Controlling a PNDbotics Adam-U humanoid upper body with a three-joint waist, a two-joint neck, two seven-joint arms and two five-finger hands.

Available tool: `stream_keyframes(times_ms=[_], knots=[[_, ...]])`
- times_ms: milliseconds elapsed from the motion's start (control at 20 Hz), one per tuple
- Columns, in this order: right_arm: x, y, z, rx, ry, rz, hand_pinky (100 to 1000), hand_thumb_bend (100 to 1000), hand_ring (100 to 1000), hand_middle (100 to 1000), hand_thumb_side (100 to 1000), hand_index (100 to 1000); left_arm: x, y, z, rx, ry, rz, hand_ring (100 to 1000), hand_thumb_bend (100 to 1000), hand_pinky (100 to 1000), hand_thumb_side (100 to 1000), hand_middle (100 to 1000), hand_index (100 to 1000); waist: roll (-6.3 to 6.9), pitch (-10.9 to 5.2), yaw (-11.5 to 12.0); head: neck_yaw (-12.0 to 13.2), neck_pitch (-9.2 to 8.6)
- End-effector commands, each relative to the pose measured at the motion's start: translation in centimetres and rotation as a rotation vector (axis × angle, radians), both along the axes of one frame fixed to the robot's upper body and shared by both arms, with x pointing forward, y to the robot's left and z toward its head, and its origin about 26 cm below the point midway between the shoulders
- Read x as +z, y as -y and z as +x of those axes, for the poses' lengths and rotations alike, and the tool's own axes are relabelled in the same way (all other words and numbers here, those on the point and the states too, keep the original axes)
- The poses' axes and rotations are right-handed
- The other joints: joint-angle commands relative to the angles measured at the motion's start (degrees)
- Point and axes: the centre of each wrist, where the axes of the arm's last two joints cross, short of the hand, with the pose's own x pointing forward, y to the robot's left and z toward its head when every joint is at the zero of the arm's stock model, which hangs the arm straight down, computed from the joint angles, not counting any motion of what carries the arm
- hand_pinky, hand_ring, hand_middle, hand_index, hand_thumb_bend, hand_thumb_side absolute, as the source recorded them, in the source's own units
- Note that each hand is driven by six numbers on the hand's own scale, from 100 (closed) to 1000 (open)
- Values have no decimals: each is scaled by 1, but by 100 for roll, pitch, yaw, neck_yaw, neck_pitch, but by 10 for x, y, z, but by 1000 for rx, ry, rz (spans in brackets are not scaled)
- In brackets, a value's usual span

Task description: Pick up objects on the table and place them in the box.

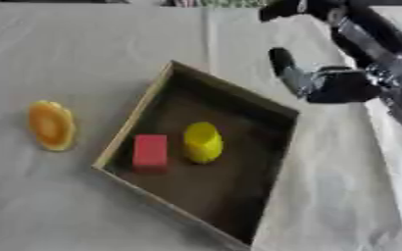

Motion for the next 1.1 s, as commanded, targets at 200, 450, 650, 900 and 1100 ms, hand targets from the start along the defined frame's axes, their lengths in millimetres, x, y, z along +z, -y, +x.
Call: stream_keyframes(times_ms=[200,450,650,900,1100], knots=[[20,24,-9,-75,136,123,839,100,802,726,481,823,26,0,-6,-62,-241,462,859,561,867,524,819,915,18,-92,-45,98,-29],[18,26,-9,-99,148,123,835,100,794,718,485,818,25,3,-6,-117,-418,594,880,601,890,450,829,921,33,-71,-65,110,-69],[17,25,-9,-112,150,125,832,100,787,711,486,816,22,5,-6,-114,-484,614,889,640,895,404,844,916,42,-53,-72,115,-91],[15,24,-8,-119,147,126,829,100,783,705,494,813,19,11,-4,-96,-503,588,890,601,899,361,854,928,37,-48,-88,140,-105],[12,24,-8,-127,139,130,827,100,778,699,499,808,21,18,-2,-83,-451,533,891,591,903,339,854,935,38,-46,-98,146,-91]])
